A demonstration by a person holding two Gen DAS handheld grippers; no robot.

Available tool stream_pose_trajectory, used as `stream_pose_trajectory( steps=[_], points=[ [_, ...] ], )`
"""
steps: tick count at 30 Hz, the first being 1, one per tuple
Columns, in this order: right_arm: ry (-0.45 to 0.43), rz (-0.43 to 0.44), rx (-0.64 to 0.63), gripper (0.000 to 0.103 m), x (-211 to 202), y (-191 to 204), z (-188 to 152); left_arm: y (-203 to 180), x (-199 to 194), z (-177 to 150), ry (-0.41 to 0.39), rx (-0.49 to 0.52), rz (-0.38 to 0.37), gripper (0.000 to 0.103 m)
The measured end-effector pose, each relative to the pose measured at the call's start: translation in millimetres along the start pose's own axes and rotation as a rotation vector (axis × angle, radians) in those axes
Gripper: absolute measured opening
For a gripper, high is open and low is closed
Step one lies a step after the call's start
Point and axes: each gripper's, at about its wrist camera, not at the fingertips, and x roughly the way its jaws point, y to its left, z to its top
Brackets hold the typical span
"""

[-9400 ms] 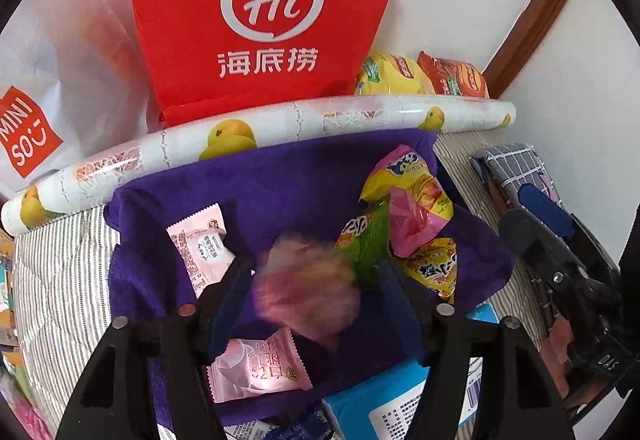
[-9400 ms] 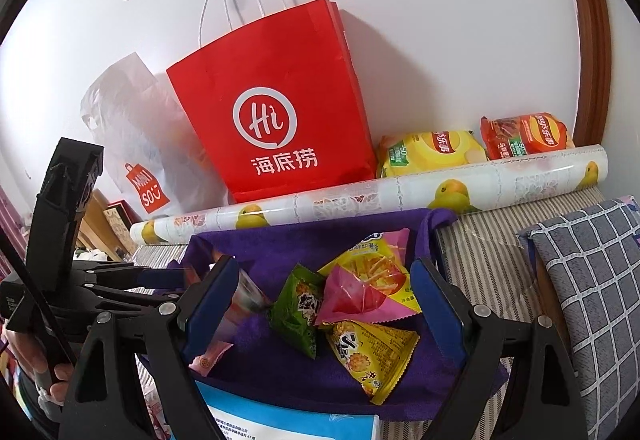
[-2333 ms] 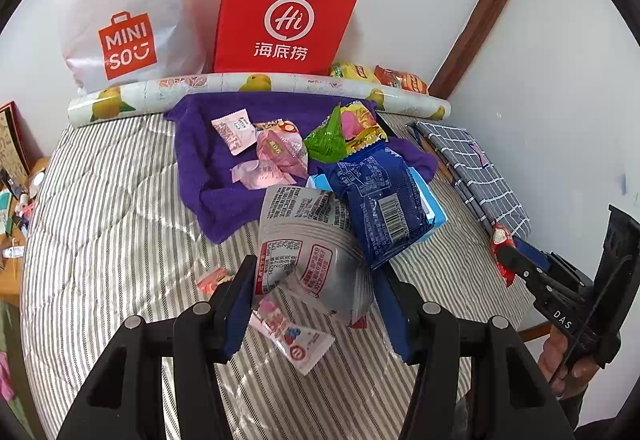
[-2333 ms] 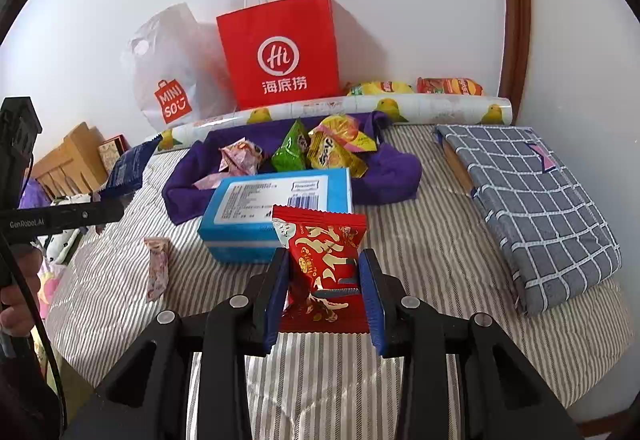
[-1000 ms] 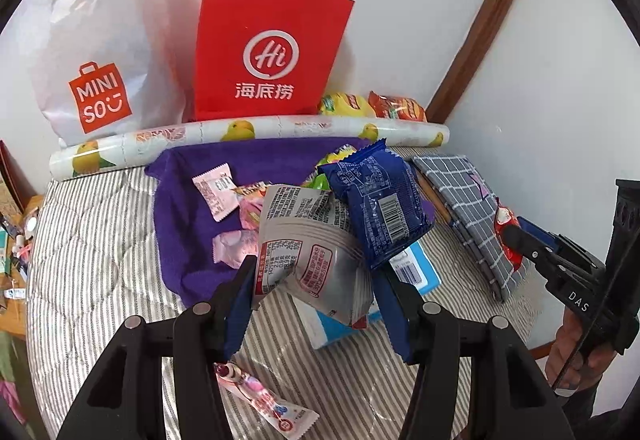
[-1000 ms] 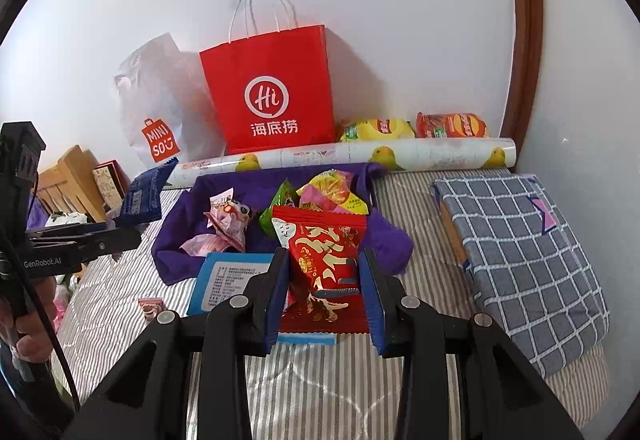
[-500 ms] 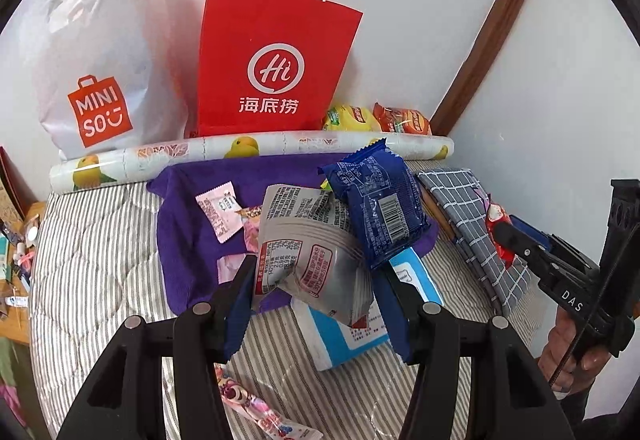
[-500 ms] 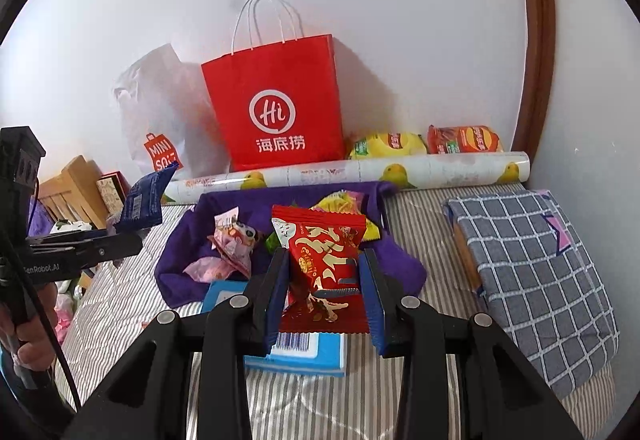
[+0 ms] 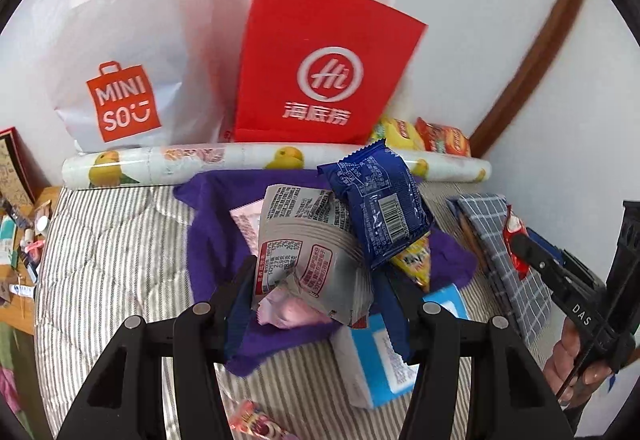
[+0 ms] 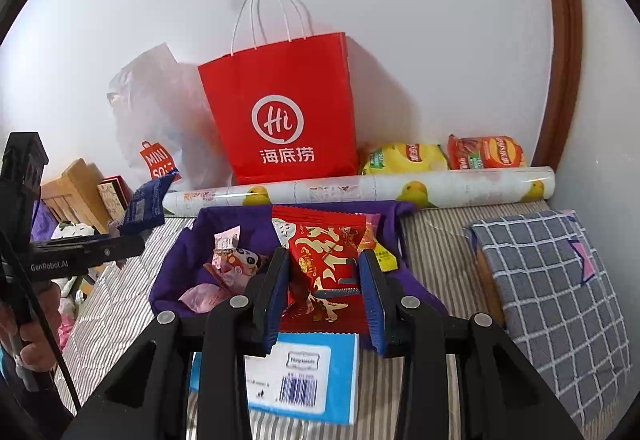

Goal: Organize snacks
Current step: 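Lift the held packets with both tools and carry them over the purple towel, then open the right tool over the towel while the left tool releases the white and blue packets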

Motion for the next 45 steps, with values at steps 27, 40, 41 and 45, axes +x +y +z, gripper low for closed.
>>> stream_pose_trajectory(
  steps=[27, 40, 41, 45],
  points=[
    [0.095, 0.014, -0.006, 0.035, 106.8, -10.0, 9.6, 10.3, 61.7, 6.8, 0.081, 0.043, 0.013, 0.055],
    [0.141, 0.034, -0.003, 0.05, 120.2, -0.8, 4.9, 1.8, 51.2, -1.3, 0.077, 0.076, -0.009, 0.055],
    [0.131, 0.054, 0.001, 0.05, 114.6, 1.8, 6.7, 0.8, 51.4, -1.7, 0.076, 0.081, -0.011, 0.055],
    [0.084, 0.155, -0.002, 0.056, 93.3, 19.3, 15.2, -0.7, 54.7, -2.8, 0.082, 0.086, -0.017, 0.055]
  ],
)
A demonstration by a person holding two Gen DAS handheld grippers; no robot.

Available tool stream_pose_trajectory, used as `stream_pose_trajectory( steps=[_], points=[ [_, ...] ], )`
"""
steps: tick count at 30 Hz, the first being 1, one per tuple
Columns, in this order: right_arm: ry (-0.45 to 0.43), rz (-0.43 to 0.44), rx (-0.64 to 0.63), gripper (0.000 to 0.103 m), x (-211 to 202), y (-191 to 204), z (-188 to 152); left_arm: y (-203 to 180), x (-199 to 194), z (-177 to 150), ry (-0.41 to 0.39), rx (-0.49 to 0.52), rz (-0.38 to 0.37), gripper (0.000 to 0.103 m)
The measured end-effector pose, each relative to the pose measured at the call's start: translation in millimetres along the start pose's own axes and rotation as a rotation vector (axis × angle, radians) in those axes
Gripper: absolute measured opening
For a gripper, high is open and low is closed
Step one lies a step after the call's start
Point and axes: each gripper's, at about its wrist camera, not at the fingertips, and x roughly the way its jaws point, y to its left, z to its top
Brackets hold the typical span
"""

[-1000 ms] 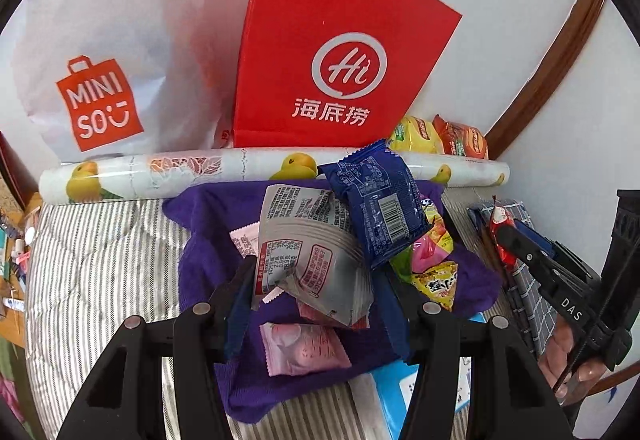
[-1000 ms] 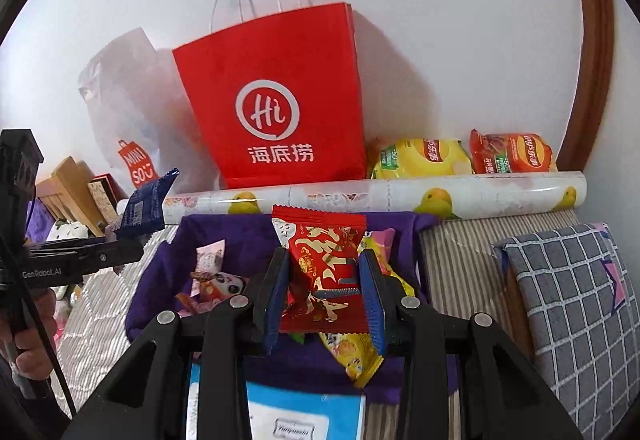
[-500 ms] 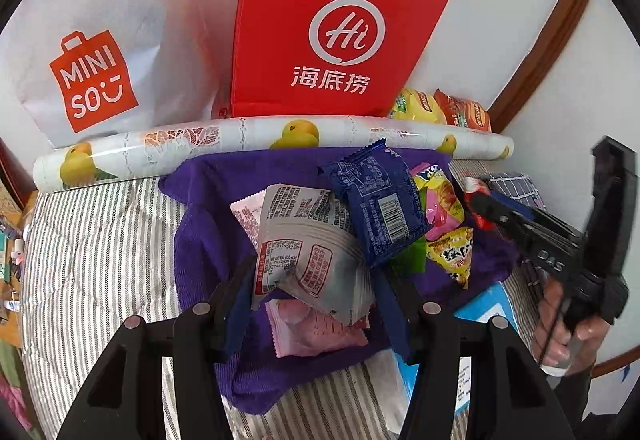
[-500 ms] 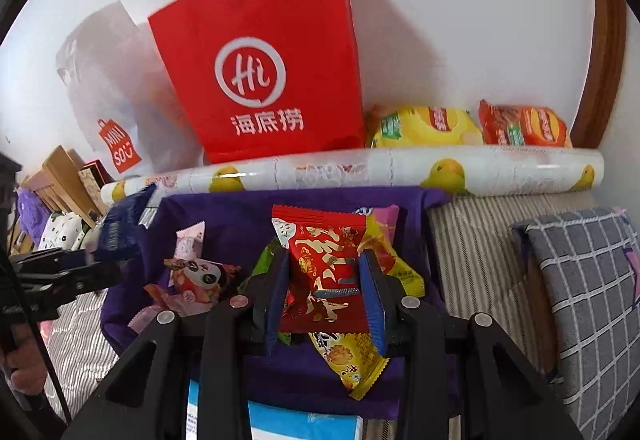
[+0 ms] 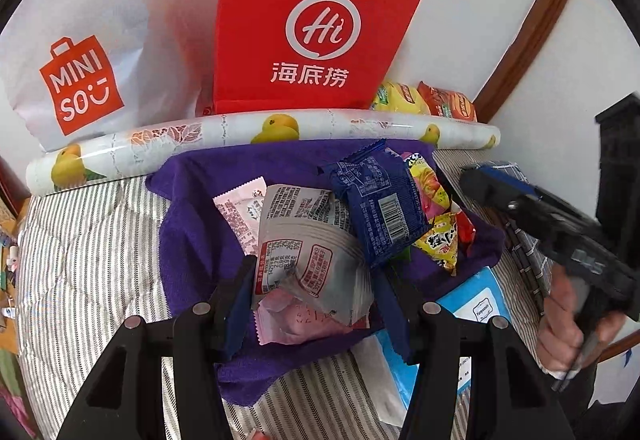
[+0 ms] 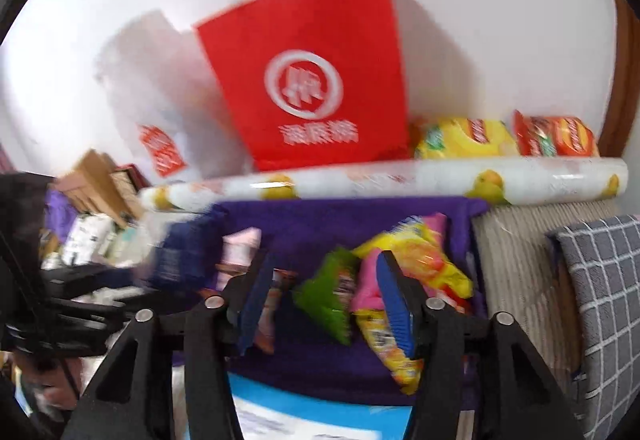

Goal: Organize snacks
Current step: 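Open the right tool over the towel while the left tool releases the white and blue packets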

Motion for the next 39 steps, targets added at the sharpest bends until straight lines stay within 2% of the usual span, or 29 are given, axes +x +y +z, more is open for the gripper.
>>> stream_pose_trajectory(
  steps=[5, 14, 16, 18, 19, 29, 37, 39],
  points=[
    [0.005, 0.073, -0.024, 0.056, 3.3, 22.7, 7.3, -4.0, 6.9, -0.2, 0.01, 0.029, -0.007, 0.055],
    [0.105, 0.221, 0.01, 0.056, 40.0, 29.8, -1.3, -6.7, 15.8, -0.7, 0.012, 0.085, -0.023, 0.055],
    [0.118, 0.244, 0.013, 0.045, 44.7, 30.6, -2.8, -6.5, 18.8, -0.7, 0.021, 0.085, -0.02, 0.055],
    [0.139, 0.274, 0.016, 0.023, 48.7, 31.7, -4.5, -5.0, 20.9, -0.5, 0.024, 0.082, -0.013, 0.054],
    [0.144, 0.277, 0.015, 0.019, 49.8, 32.0, -5.3, -4.1, 21.6, -0.4, 0.025, 0.08, -0.018, 0.054],
    [0.092, 0.245, 0.036, 0.018, 38.8, 14.9, -7.0, 6.8, 28.8, 2.5, 0.036, 0.04, 0.009, 0.054],
    [0.061, 0.074, 0.071, 0.017, 35.2, -20.4, -9.7, 19.9, 34.6, 2.4, 0.044, -0.015, 0.024, 0.054],
    [0.078, 0.051, 0.071, 0.017, 40.8, -25.3, -11.6, 21.5, 36.9, 2.1, 0.051, -0.025, 0.02, 0.054]
  ],
)
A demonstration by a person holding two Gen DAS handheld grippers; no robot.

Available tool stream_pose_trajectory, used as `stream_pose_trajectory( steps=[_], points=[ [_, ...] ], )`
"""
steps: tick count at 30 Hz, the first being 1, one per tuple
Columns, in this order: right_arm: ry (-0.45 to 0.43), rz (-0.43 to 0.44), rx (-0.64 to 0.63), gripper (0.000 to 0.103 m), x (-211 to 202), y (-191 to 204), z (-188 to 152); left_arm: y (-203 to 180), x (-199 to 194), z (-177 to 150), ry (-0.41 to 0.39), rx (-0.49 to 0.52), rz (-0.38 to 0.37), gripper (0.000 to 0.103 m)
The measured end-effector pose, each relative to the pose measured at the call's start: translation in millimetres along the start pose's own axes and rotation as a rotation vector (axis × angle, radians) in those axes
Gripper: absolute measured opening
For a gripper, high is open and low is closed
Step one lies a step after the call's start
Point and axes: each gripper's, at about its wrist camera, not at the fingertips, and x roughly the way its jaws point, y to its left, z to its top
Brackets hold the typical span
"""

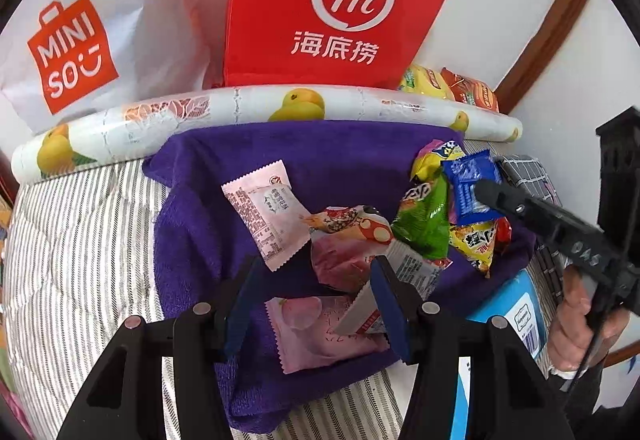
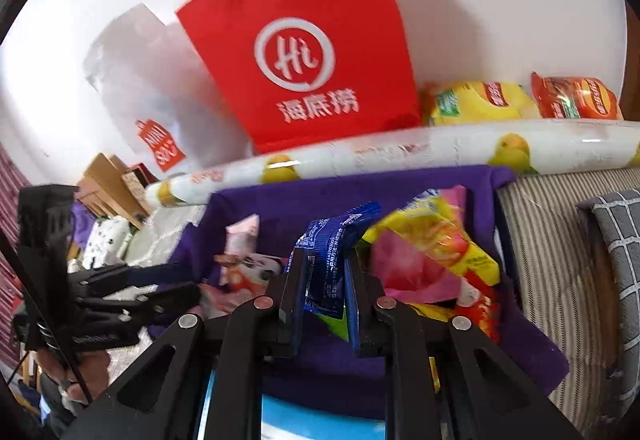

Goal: Organize snacks
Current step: 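Open the right tool over the towel while the left tool releases the white and blue packets, then move the left tool to the pink candy stick and grasp it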

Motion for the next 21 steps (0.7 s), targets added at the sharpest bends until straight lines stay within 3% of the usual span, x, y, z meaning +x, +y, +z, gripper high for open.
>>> stream_pose_trajectory(
  steps=[13, 18, 21],
  points=[
    [0.032, -0.133, -0.075, 0.02, 5.3, 5.6, -7.3, -1.0, -4.8, -0.1, 0.016, 0.009, 0.029, 0.054],
    [0.01, -0.174, -0.091, 0.034, -11.5, 11.9, -10.5, 2.5, -24.5, -6.4, 0.002, -0.016, 0.026, 0.057],
    [-0.01, -0.173, -0.088, 0.036, -27.9, 18.5, -15.6, 0.9, -42.1, -14.1, -0.016, -0.014, 0.037, 0.058]
  ],
)
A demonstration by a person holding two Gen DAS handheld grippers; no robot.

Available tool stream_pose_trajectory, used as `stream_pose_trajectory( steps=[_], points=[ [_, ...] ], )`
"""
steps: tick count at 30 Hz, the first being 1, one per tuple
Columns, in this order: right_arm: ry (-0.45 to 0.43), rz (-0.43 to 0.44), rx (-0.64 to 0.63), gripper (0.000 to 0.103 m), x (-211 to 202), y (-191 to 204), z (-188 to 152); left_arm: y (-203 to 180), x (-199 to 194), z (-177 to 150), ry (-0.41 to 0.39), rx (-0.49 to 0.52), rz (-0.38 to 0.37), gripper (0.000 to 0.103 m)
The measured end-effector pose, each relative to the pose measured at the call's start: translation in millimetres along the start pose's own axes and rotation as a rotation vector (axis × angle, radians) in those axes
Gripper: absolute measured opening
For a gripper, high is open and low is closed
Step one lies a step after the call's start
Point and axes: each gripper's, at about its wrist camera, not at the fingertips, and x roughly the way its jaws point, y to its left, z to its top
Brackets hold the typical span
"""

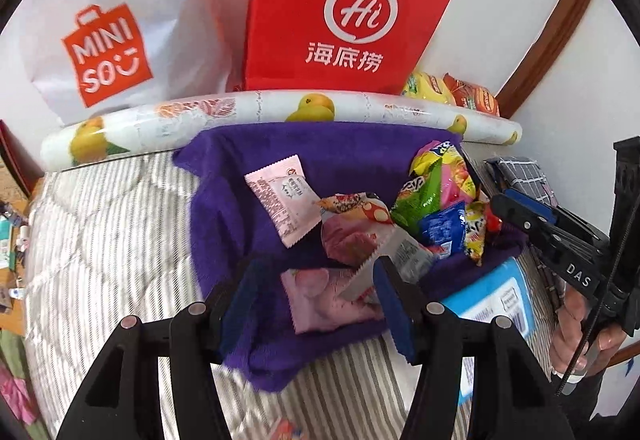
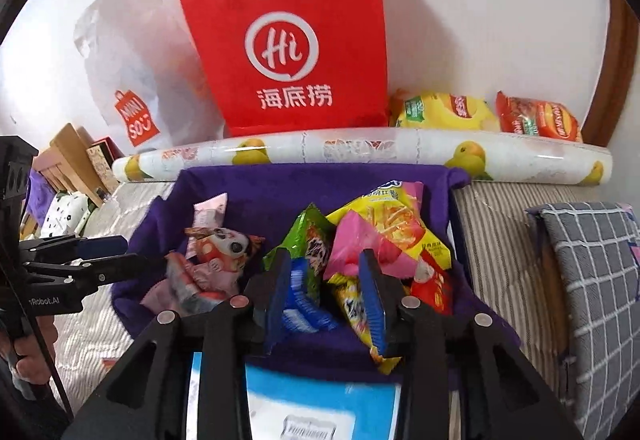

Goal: Organize snacks
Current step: 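Move the left tool to the pink candy stick and grasp it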

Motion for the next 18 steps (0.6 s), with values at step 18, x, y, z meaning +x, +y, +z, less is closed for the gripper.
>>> stream_pose_trajectory(
  steps=[18],
  points=[
    [-0.024, 0.032, -0.002, 0.036, -91.8, 42.6, -68.2, 21.1, -51.7, -100.3, 0.04, -0.133, 0.013, 0.063]
  ],
)
